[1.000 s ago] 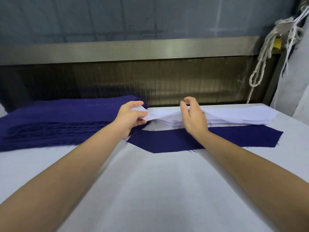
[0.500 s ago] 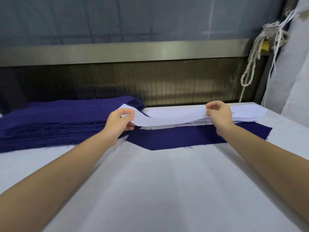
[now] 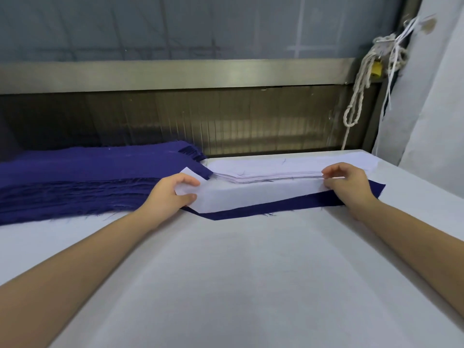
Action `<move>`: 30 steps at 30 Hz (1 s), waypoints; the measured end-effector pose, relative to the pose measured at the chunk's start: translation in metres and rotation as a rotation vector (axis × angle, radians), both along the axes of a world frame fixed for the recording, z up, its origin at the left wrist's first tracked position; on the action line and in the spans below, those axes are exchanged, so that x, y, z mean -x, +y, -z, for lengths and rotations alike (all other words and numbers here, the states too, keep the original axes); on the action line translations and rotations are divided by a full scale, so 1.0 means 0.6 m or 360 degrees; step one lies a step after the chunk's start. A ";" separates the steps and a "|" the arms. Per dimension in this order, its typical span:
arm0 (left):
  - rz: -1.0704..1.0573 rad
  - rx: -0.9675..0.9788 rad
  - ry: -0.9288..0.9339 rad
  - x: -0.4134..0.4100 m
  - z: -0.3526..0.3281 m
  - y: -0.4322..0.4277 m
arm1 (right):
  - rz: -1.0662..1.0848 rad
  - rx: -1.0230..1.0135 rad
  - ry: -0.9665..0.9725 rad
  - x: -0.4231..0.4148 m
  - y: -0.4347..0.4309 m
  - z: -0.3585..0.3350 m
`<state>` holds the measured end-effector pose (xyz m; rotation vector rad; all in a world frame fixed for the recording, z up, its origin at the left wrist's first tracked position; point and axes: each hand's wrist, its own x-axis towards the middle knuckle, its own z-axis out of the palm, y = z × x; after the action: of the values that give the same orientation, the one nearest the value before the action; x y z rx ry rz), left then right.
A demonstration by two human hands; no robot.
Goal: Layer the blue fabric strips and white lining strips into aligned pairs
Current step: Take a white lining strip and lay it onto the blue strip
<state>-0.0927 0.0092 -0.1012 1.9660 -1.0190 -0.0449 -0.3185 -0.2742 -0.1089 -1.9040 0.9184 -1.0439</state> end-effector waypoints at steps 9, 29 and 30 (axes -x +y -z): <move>0.0015 -0.0040 -0.0157 -0.002 0.004 0.012 | 0.0017 0.0254 0.0342 0.017 -0.016 -0.007; 0.0006 -0.0115 -0.0305 0.003 0.009 0.011 | 0.0212 0.0412 0.0563 0.041 -0.019 -0.015; 0.0002 -0.0115 -0.0311 0.003 0.008 0.011 | 0.0212 0.0400 0.0576 0.042 -0.021 -0.015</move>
<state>-0.0943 0.0160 -0.1062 2.0658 -1.1585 0.1128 -0.3435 -0.2870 -0.1000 -2.3183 1.1743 -0.9417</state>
